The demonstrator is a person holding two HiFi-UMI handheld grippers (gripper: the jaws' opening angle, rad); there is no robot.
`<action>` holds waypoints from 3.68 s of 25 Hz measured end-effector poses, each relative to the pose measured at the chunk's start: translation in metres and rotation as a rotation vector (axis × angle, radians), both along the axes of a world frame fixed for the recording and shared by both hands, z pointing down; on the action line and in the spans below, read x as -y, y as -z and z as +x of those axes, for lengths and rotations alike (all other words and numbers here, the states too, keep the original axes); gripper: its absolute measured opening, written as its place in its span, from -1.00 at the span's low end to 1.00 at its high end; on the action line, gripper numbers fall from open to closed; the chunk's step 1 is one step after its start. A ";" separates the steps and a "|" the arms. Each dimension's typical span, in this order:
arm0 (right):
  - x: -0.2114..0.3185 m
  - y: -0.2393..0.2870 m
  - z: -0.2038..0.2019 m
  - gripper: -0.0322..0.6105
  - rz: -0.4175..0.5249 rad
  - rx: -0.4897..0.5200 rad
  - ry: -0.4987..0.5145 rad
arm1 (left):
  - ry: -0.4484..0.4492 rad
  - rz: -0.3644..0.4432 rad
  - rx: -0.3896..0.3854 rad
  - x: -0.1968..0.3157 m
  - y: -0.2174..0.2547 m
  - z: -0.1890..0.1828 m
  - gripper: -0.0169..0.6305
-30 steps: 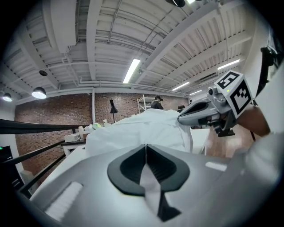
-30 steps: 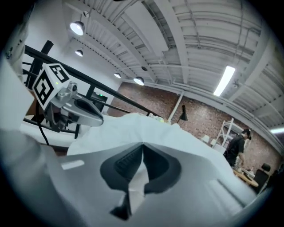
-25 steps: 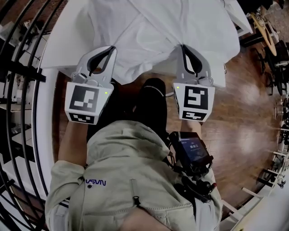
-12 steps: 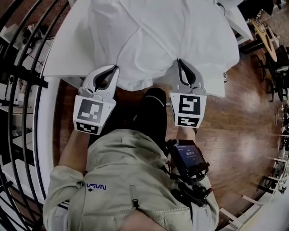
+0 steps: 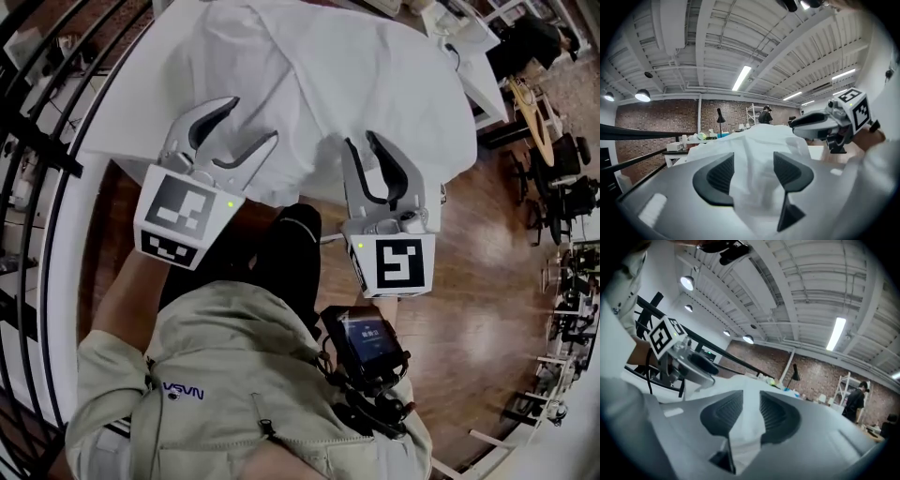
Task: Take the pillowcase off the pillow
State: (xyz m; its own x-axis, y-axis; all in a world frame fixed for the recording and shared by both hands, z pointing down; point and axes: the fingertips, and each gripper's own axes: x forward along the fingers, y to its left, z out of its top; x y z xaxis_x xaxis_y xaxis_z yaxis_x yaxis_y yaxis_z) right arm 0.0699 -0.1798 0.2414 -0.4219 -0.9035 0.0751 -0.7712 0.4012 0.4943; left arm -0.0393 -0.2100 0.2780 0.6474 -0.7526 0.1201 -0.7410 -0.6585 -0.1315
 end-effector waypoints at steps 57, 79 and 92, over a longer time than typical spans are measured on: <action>0.031 -0.064 -0.064 -0.76 -0.085 -0.531 0.109 | 0.042 -0.067 0.041 -0.023 -0.064 -0.010 -0.92; 0.001 0.049 0.019 -0.84 0.100 -0.023 0.089 | 0.080 -0.156 0.133 0.002 -0.107 -0.009 -0.92; -0.032 0.039 -0.032 -0.26 -0.019 -0.086 0.314 | 0.132 -0.076 0.146 -0.011 -0.069 -0.042 -0.81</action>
State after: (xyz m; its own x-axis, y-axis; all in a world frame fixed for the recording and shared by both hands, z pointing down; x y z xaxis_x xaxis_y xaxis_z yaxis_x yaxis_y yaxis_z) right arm 0.0383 -0.1483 0.2022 -0.6711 -0.7285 0.1377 -0.5643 0.6223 0.5425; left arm -0.0818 -0.1987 0.3472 0.5151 -0.8150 0.2654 -0.7984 -0.5689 -0.1971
